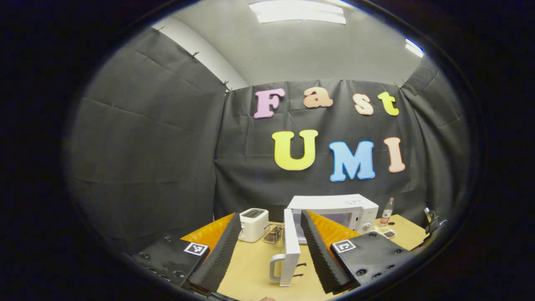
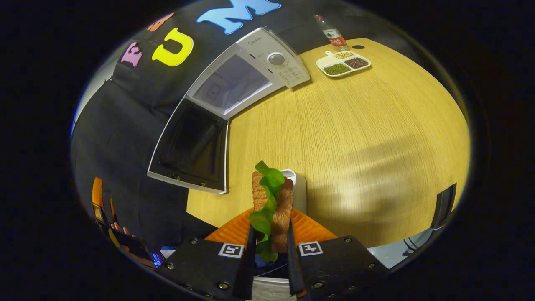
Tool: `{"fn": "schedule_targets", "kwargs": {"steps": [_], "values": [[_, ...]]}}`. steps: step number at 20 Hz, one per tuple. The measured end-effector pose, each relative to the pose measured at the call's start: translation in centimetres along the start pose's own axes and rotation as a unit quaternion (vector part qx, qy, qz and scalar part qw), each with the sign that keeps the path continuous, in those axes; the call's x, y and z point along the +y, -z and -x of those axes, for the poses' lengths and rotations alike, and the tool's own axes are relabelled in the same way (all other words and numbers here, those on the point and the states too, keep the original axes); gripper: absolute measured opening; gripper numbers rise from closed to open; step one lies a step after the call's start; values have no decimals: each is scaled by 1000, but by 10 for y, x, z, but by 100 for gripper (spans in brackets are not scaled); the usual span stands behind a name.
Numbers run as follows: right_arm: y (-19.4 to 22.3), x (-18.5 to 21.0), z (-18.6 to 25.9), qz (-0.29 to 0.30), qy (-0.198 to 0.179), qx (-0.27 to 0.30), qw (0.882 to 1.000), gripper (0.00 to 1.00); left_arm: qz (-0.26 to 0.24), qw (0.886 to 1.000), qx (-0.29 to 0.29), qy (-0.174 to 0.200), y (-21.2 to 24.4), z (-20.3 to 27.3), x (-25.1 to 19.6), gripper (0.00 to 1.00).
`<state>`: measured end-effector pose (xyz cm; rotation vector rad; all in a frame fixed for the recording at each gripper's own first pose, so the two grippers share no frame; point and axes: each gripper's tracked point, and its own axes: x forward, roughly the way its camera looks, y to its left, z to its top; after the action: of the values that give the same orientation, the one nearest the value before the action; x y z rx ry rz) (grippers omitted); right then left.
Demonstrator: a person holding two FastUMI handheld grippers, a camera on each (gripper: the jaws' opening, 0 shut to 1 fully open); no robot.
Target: Open the microwave oven with the left hand, put the food in, and close the microwave oven.
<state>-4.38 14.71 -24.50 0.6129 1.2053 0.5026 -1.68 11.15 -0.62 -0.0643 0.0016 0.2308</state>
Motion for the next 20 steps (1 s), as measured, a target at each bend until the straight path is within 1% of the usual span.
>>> {"fn": "schedule_targets", "kwargs": {"steps": [1, 2, 3, 4, 5, 6, 7, 10, 11, 12, 17, 18, 20], "values": [[-8, 7, 1, -3, -2, -10, 1000, 34, 3, 1000, -2, 4, 0, -6, 2, 92], [-14, 15, 1, -6, -5, -21, 1000, 34, 5, 1000, -3, 10, 1, -12, 4, 96], [-23, 23, 1, -9, -7, -33, 999, 34, 6, 1000, -4, 15, 0, -19, 6, 96], [-30, 32, 0, -7, -10, -44, 999, 34, 6, 1000, -6, 20, 0, -29, 8, 88], [-39, 40, -2, -5, -12, -54, 998, 34, 9, 1000, -9, 24, -2, -36, 11, 96], [-45, 49, -4, -3, -14, -64, 998, 34, 11, 999, -11, 28, -3, -43, 15, 92], [-53, 58, -8, -3, -17, -73, 997, 33, 14, 999, -13, 32, -5, -50, 19, 96], [-73, 83, -20, -2, -19, -104, 994, 33, 13, 999, -15, 41, -5, -71, 32, 96], [-79, 89, -26, 1, -15, -115, 993, 33, 12, 999, -16, 43, -4, -78, 37, 92], [-83, 95, -33, 4, -11, -123, 992, 33, 12, 999, -17, 43, -5, -84, 43, 96], [-115, 120, -70, -3, -2, -169, 986, 33, 13, 999, -14, 34, 2, -104, 77, 96], [-121, 123, -78, -6, 1, -179, 984, 34, 12, 999, -12, 33, 4, -107, 84, 92], [-135, 131, -94, -11, 5, -199, 980, 33, 9, 999, -10, 29, 6, -115, 98, 92]]}}
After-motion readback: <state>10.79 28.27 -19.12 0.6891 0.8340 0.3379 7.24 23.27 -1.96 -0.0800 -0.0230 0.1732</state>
